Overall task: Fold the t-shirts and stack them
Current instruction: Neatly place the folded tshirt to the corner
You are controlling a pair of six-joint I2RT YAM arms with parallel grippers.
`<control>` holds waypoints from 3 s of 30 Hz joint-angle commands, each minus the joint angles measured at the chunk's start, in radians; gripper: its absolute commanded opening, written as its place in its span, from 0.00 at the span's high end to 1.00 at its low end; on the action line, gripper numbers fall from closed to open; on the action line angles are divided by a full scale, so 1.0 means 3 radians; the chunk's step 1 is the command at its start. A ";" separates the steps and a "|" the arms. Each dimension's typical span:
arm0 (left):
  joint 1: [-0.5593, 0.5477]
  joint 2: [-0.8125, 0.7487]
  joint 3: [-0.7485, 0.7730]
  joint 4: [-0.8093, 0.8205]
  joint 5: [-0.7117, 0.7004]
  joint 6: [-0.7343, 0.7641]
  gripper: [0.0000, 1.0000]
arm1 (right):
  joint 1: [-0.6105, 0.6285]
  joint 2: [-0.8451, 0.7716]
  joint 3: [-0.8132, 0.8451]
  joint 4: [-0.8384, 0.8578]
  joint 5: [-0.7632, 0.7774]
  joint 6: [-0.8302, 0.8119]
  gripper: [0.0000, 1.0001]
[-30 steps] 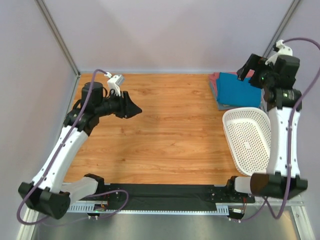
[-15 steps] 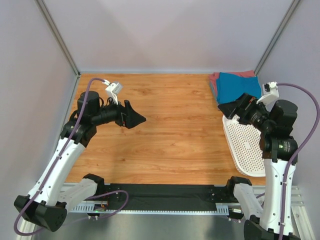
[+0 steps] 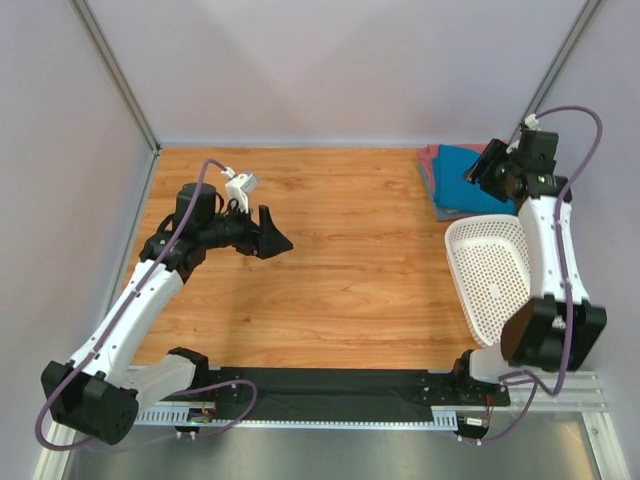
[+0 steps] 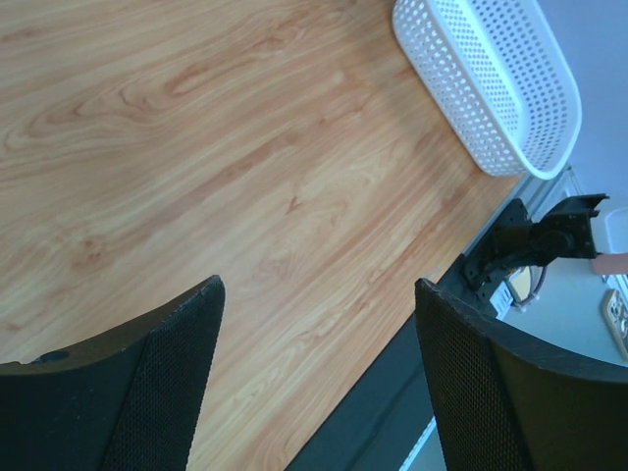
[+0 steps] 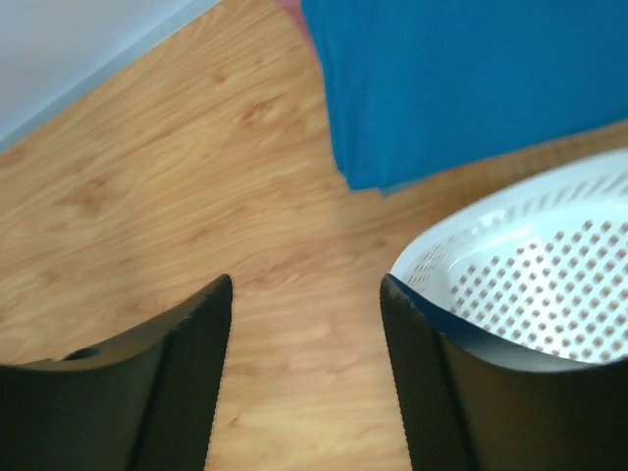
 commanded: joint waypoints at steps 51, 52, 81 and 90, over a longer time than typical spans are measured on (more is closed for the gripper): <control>-0.0008 0.0536 0.0092 -0.0117 0.0191 0.0147 0.20 | -0.0682 0.3259 0.3094 0.1025 0.1053 -0.0245 0.70; -0.0008 0.0515 0.0081 -0.0117 0.0180 0.0147 0.20 | -0.0682 0.3153 0.3032 0.0953 0.1043 -0.0234 0.70; -0.0003 0.0694 0.0137 -0.0132 0.0262 0.0157 0.20 | -0.1117 0.4103 0.3390 0.1126 -0.0916 -0.0659 0.53; -0.0003 0.0745 0.0148 -0.0137 0.0262 0.0147 0.21 | -0.1117 0.4006 0.3206 0.1335 -0.0900 -0.0761 0.87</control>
